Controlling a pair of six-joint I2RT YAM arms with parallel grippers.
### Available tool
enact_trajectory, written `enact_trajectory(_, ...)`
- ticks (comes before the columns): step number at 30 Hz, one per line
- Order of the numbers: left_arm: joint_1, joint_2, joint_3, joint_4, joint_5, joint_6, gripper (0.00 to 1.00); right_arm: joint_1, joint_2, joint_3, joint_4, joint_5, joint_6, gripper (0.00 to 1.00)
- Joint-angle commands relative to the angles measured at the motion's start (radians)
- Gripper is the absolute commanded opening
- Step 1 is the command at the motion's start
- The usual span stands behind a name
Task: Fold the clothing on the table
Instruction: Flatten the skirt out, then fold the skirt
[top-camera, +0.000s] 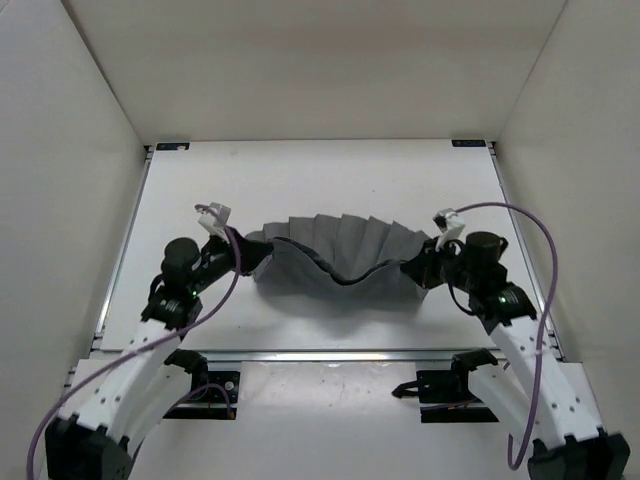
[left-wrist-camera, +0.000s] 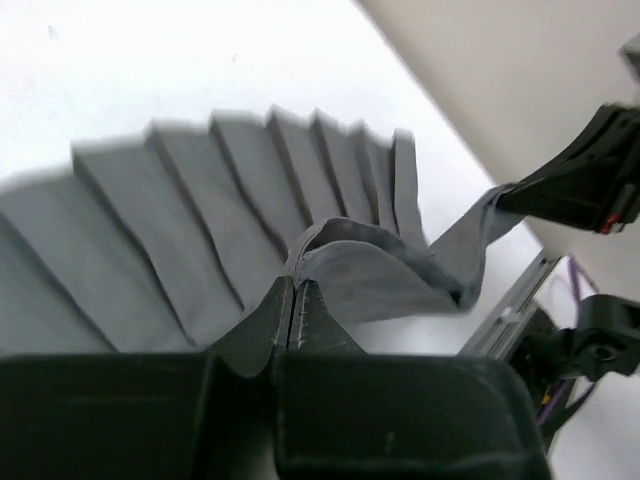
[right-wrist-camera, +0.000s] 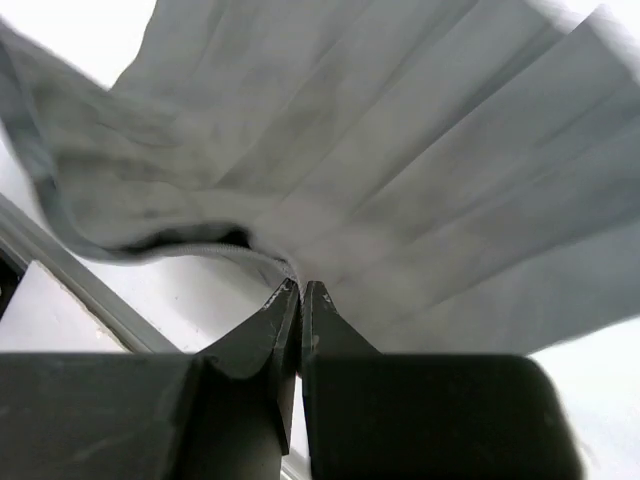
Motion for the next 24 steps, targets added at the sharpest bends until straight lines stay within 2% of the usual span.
enact_trajectory(1,-0.022,-0.182,0.042,-0.154,-0.085,-0.047,0.0,-0.064,-0.153,0.001,-0.127,0.011,0.049,0.0)
enact_trajectory(4,-0.01,-0.309,0.049,-0.3,-0.084,-0.068,0.0,-0.044,-0.194,0.059,-0.225,0.046,0.026,0.0)
enact_trajectory(8,0.013,-0.331,-0.063,-0.137,-0.052,-0.182,0.0,-0.058,-0.125,0.07,-0.143,0.016,0.012,0.0)
enact_trajectory(14,0.027,-0.18,-0.067,-0.028,-0.161,-0.121,0.0,-0.156,0.044,0.078,0.029,-0.039,0.001,0.0)
enact_trajectory(19,0.048,-0.012,-0.039,0.07,-0.226,-0.101,0.0,-0.164,0.246,0.151,0.153,-0.044,0.019,0.0)
enact_trajectory(24,0.05,0.277,0.05,0.132,-0.27,-0.07,0.0,-0.165,0.493,0.253,0.287,-0.023,0.09,0.0)
